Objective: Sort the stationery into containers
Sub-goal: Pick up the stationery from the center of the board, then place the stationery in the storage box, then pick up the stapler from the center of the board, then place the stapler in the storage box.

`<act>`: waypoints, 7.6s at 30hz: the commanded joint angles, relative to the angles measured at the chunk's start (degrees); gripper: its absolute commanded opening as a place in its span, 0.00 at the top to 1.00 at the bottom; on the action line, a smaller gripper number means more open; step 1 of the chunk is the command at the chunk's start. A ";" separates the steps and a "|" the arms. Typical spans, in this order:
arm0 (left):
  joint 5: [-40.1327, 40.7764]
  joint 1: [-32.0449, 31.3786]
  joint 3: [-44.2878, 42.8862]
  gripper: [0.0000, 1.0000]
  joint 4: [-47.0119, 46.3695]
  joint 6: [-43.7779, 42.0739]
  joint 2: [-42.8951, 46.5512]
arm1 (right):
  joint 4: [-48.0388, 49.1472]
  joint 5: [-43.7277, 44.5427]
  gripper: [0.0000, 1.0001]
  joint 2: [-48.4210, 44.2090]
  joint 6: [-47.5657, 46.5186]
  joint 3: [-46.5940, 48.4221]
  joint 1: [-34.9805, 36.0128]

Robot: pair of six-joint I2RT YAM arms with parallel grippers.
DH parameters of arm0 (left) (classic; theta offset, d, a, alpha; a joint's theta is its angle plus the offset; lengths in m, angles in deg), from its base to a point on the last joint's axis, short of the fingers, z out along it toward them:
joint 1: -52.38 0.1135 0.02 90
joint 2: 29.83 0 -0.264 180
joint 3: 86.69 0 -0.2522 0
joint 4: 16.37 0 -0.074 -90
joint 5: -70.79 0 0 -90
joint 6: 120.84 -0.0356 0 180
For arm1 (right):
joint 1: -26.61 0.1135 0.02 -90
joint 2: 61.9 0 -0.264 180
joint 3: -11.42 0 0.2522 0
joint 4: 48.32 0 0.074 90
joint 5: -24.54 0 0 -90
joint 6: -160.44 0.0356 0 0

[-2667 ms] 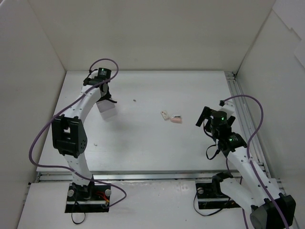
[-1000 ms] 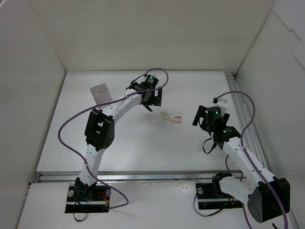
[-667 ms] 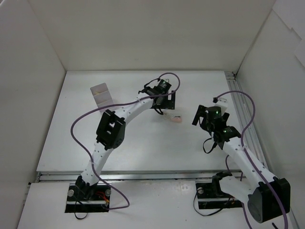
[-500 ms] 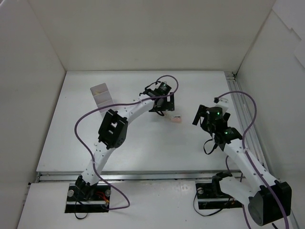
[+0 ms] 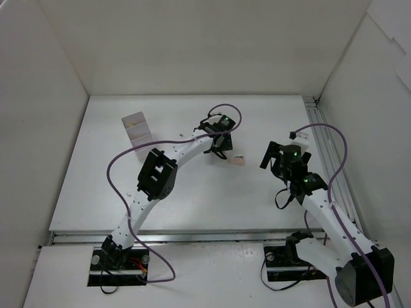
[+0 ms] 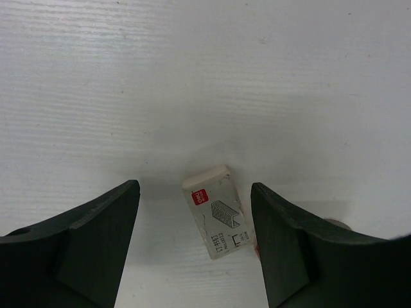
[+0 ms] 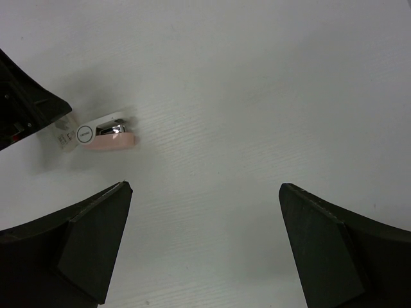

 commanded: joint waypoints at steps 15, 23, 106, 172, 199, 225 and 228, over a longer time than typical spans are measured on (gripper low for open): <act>9.54 -4.36 -6.98 0.39 7.77 -0.26 -3.12 | 3.31 0.68 0.02 -2.55 0.01 -1.12 -0.54; 12.26 -4.36 -2.87 0.77 6.56 -2.80 3.53 | 3.58 0.15 0.02 -3.35 0.10 -1.39 -0.28; 16.30 25.96 23.87 0.58 20.96 46.32 29.74 | 6.57 -1.17 0.02 -2.64 -0.87 -2.71 -0.63; -27.82 -4.71 -5.83 0.08 -7.87 -61.09 -0.31 | -4.16 -3.10 0.02 -12.84 3.26 0.20 -4.41; -18.87 4.95 18.14 0.82 -16.13 -49.14 23.12 | -3.98 -2.22 0.02 -11.96 2.65 -0.33 -4.59; 9.01 23.32 27.91 1.00 12.86 23.07 36.69 | -3.81 -1.34 0.02 -10.64 2.38 -0.42 -5.02; 7.87 25.78 28.00 1.00 12.26 26.44 36.25 | -3.81 -1.17 0.02 -11.60 2.21 -0.60 -5.03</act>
